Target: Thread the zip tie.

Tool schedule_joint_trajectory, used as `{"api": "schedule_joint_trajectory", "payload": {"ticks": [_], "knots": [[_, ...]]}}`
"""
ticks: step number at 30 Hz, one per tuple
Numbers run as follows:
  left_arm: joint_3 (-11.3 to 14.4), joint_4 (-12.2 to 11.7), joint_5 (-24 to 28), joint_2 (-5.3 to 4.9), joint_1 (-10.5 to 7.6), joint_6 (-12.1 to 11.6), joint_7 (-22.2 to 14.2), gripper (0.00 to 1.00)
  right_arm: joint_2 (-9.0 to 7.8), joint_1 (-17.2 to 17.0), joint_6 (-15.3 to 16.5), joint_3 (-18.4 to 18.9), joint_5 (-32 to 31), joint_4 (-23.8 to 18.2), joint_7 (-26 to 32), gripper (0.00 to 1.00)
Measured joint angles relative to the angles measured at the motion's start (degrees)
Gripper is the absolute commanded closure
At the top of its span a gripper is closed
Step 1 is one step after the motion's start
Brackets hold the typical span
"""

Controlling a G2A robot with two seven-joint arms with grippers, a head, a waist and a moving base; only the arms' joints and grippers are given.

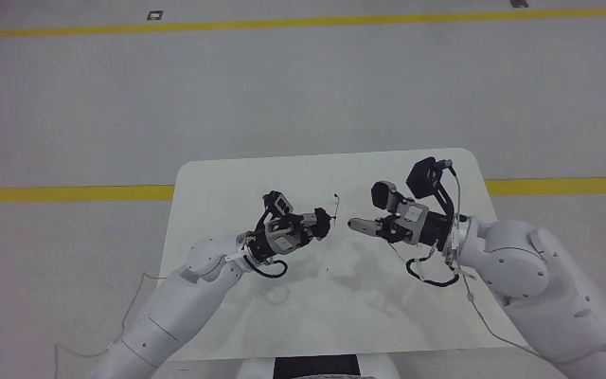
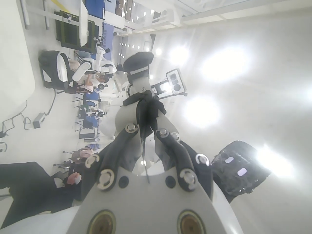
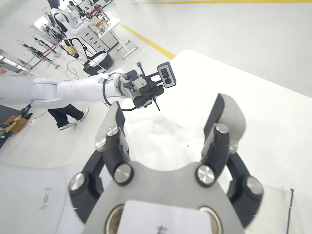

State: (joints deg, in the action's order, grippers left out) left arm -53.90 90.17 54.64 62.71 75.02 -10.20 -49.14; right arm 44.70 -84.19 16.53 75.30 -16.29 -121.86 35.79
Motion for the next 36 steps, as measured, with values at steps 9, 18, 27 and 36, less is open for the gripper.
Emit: {"api": "schedule_joint_trajectory", "payload": {"ticks": [9, 18, 27, 36], "knots": [[-0.3, 0.2, 1.6, 0.24, 0.33, -0.9, 1.5, 1.0, 0.18, -0.4, 0.2, -0.2, 1.1, 1.1, -1.0, 0.0], [-1.7, -0.8, 11.6, 1.09, 1.07, -5.9, -5.2, 1.0, 1.85, -0.5, 2.9, 1.0, 33.9, 9.4, 2.8, 0.0], [-0.6, -2.1, 12.5, 2.04, 0.13, -6.8, -6.6, 1.0, 7.93, 1.3, 2.9, 0.5, 64.8, 21.6, 25.2, 0.0], [-0.3, -3.1, 11.7, 2.28, -0.08, -4.5, -6.4, 1.0, 11.63, 3.0, 2.9, -3.9, 72.5, 28.7, 34.1, 0.0]]}}
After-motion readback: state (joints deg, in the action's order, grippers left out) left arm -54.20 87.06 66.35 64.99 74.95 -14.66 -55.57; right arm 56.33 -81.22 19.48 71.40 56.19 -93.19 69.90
